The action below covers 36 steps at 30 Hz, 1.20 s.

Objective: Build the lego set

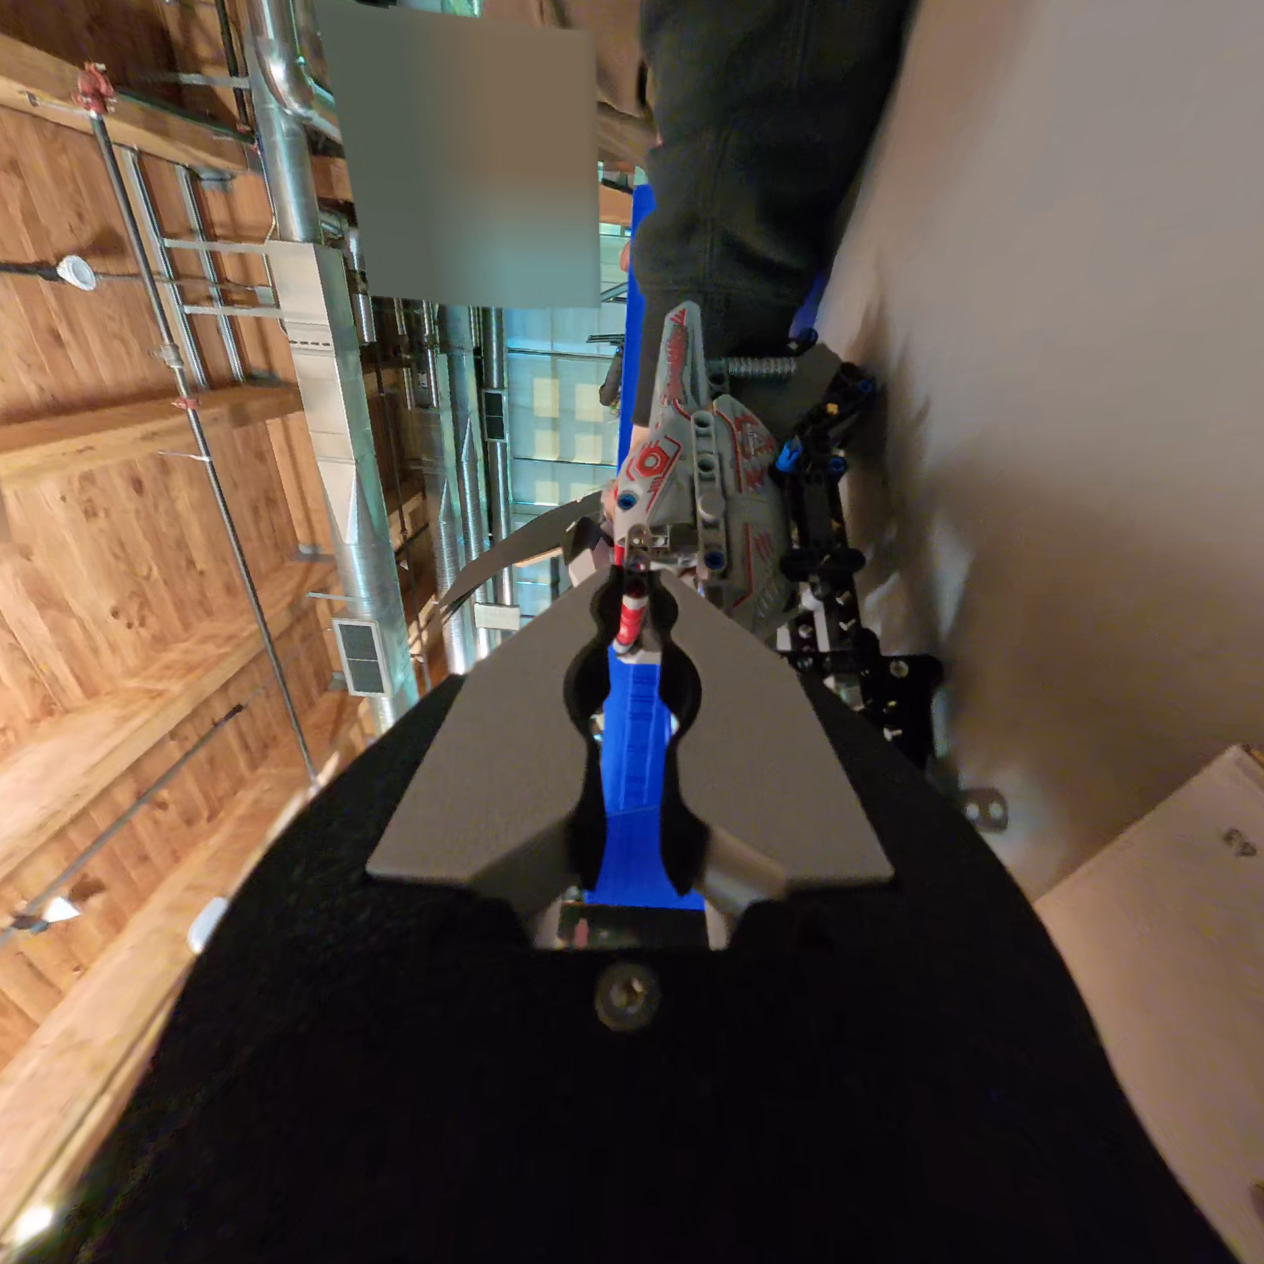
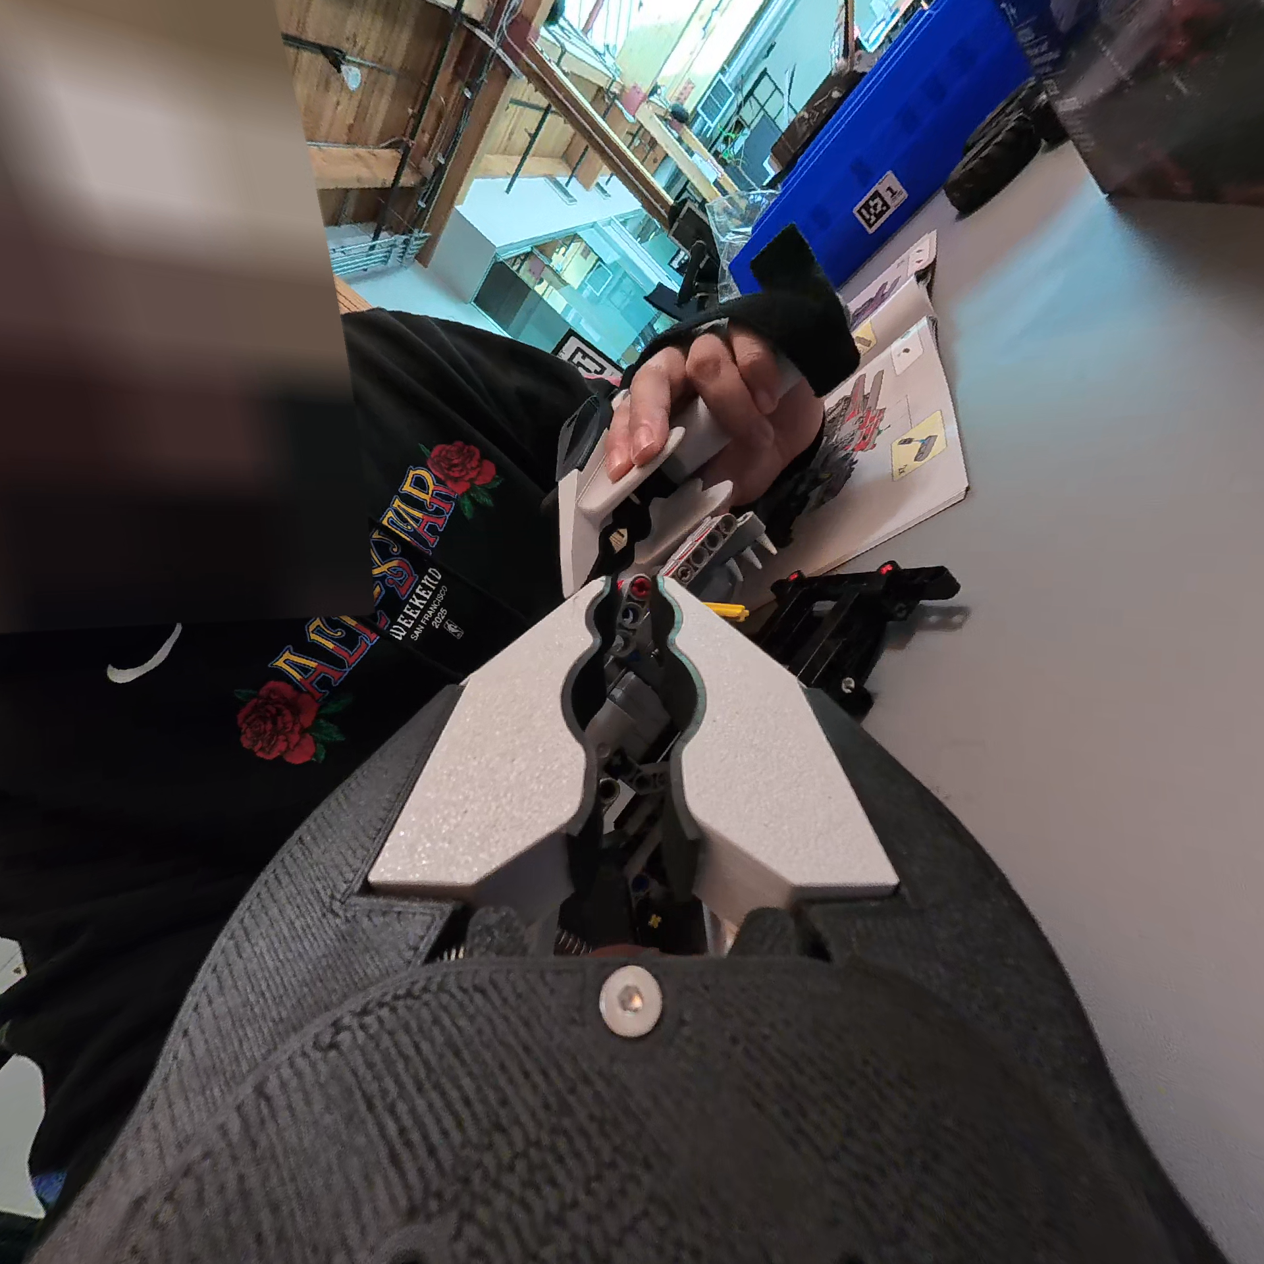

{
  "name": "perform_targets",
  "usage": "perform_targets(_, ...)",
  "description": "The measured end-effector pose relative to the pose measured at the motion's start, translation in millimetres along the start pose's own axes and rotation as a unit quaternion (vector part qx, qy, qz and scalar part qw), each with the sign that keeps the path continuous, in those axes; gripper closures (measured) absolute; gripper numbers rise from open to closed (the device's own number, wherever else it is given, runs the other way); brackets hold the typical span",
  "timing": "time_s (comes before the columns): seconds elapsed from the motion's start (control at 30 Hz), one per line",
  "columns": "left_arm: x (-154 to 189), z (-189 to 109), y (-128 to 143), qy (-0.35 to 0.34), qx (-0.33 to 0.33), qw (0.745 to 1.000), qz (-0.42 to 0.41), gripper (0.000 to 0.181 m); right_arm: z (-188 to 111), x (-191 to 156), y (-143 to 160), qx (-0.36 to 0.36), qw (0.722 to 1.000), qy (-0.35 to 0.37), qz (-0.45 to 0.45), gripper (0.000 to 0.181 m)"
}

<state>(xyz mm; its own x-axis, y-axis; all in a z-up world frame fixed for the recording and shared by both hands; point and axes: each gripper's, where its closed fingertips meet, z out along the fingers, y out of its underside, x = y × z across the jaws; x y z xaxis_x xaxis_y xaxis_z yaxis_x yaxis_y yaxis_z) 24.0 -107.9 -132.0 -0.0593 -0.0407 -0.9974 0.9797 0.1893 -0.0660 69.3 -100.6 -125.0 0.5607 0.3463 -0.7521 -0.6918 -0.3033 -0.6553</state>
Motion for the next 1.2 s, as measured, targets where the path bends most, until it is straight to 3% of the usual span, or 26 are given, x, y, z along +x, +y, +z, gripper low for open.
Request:
perform_targets(0.17,-1,0,2,-0.004,0.0,1.0,-0.025,0.176,0,1,-1,0.003,1.0,0.003,-0.001,0.173)
perform_targets(0.43,0,-3,2,-0.007,-0.027,1.0,0.005,0.176,0,1,-1,0.01,1.0,0.011,-0.018,0.172)
perform_targets(0.67,-10,-11,-7,-0.001,-0.037,0.998,-0.055,0.169,-2,0,-2,0.019,0.999,0.015,-0.028,0.171)
perform_targets(0.77,-21,-10,-9,0.009,-0.036,0.993,-0.111,0.167,-6,0,-8,0.047,0.998,0.02,-0.032,0.152)
perform_targets(0.87,-25,-8,6,0.042,-0.082,0.983,-0.16,0.168,-16,0,-20,0.097,0.994,0.029,-0.035,0.129)
perform_targets(1.0,-20,-13,28,0.119,-0.143,0.932,-0.311,0.161,-23,-4,-20,0.08,0.989,0.096,-0.08,0.101)
perform_targets(1.07,-19,-16,25,0.16,-0.128,0.893,-0.402,0.15,-24,-5,-17,0.043,0.977,0.172,-0.121,0.096)
perform_targets(1.13,-18,-17,20,0.205,-0.1,0.847,-0.481,0.139,-22,-1,-6,-0.017,0.947,0.269,-0.176,0.064)
perform_targets(1.2,-18,-18,19,0.244,-0.076,0.804,-0.536,0.128,-14,-8,-2,-0.025,0.926,0.322,-0.195,0.059)
